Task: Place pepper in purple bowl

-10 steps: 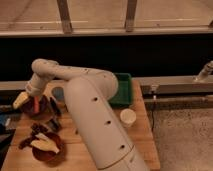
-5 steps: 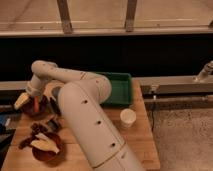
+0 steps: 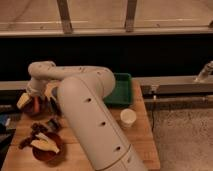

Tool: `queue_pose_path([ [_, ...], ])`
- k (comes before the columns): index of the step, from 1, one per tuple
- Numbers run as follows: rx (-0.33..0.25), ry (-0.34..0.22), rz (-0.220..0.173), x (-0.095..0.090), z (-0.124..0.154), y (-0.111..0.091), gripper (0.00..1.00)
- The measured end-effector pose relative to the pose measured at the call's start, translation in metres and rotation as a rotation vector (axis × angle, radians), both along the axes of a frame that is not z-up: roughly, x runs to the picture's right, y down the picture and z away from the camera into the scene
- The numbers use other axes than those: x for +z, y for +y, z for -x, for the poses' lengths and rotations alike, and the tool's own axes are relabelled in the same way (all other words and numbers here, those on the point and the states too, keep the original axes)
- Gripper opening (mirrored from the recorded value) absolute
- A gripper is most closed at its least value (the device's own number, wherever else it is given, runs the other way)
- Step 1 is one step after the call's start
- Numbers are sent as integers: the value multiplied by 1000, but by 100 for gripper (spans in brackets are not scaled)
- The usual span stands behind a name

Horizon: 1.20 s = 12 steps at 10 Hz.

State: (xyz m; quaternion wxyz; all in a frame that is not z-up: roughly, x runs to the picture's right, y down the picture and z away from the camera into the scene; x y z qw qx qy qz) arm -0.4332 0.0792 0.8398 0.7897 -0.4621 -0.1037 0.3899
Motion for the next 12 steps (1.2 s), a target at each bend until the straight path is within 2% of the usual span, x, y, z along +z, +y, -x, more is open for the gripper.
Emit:
queue_pose_path([
  [2,17,-1,-4,3,-2,0,80],
  [5,22,-24,7,10,12,7,80],
  [12,24,-63,49,21,30,25,80],
])
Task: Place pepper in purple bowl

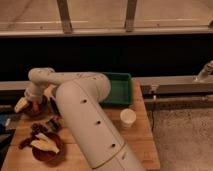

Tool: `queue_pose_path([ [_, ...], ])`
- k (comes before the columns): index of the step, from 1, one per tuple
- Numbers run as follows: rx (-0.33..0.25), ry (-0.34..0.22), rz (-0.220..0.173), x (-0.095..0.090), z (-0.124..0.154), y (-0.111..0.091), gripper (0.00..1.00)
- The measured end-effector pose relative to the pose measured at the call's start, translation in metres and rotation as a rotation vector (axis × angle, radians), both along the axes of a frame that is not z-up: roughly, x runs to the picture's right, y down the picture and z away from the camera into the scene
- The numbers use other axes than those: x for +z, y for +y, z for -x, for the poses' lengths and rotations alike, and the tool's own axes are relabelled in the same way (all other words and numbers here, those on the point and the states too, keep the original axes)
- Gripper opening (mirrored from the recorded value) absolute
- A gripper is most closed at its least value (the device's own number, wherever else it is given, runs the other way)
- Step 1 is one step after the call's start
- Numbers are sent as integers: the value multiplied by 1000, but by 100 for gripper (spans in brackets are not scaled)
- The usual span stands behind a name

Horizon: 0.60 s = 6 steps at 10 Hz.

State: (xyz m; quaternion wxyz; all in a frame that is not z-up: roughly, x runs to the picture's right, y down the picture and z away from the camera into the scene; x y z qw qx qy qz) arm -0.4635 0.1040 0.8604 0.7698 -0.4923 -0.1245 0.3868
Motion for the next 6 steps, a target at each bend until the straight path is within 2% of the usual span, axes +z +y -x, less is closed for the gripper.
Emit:
queue_pose_path([
  [2,-5,-4,6,0,4,4,77],
  [3,-7,-4,6,-1,4,5,70],
  [6,-4,1,3,-1,3,4,40],
])
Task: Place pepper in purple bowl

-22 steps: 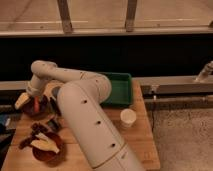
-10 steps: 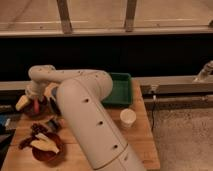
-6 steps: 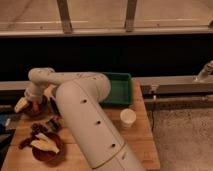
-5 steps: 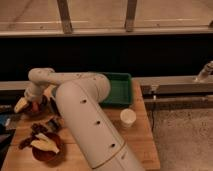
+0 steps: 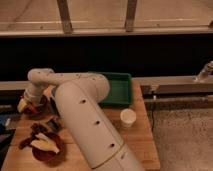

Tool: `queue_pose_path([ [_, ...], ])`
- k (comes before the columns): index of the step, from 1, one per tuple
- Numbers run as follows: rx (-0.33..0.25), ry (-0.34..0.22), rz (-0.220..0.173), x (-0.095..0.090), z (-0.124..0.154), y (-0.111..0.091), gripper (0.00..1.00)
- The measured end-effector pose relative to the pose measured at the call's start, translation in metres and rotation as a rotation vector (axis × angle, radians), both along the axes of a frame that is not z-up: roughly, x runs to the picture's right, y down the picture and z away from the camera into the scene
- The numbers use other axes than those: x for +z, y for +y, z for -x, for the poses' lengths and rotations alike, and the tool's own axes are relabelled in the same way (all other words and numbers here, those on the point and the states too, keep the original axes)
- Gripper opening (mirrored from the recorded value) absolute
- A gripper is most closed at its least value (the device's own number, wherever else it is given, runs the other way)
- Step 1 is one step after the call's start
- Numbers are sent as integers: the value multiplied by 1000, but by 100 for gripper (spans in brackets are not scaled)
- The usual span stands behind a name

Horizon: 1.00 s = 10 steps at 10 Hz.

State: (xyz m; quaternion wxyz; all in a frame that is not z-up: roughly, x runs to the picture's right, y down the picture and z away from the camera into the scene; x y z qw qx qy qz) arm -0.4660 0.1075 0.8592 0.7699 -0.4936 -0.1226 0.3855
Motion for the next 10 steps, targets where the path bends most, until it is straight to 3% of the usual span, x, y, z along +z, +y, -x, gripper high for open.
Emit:
queue_pose_path([
  [4,8,-1,-7,-2,-2,-4,2],
  [7,19,-8,-34,-8,-6,-13,0],
  [10,52,-22,-97,-34,-15,-43,0],
])
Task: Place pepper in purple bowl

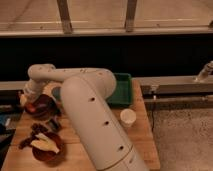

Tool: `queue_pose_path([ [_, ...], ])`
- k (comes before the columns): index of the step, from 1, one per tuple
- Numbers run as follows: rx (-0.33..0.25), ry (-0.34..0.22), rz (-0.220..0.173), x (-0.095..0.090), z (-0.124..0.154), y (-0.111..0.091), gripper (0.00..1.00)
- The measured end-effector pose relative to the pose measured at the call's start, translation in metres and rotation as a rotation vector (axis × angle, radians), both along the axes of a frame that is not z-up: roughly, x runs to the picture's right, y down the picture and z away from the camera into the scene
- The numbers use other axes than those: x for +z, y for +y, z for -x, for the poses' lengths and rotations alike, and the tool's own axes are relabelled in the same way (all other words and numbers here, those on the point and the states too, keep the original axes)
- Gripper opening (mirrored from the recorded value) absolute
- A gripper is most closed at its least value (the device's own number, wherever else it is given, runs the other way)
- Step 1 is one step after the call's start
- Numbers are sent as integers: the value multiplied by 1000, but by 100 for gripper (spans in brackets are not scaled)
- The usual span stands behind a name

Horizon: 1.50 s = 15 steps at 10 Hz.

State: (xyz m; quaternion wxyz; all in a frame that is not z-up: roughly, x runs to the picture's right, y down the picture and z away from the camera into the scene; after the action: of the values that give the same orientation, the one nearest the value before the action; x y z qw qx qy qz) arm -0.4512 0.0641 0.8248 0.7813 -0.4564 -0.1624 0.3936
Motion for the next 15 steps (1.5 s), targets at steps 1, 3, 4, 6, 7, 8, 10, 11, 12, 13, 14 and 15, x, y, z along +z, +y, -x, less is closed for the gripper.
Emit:
queue_pose_path([
  [1,12,-2,-25,-9,-6,-11,0],
  [3,36,-2,-67,-21,-21,-31,0],
  [4,56,-3,-76,-25,-30,-38,0],
  [6,124,0,-90,-30,-64,-54,0],
  [7,150,-6,-98,-34,-75,-60,0],
  [8,167,-9,-102,-38,-82,-61,0],
  [10,224,-16,-120,-50,-106,-64,0],
  [11,239,-19,-127,-54,-111,-65,0],
  [12,248,-23,-131,-56,-112,-66,0],
  [13,251,-29,-133,-58,-110,-65,0],
  [14,255,-35,-133,-58,-110,-66,0],
  [15,252,-46,-128,-55,-106,-64,0],
])
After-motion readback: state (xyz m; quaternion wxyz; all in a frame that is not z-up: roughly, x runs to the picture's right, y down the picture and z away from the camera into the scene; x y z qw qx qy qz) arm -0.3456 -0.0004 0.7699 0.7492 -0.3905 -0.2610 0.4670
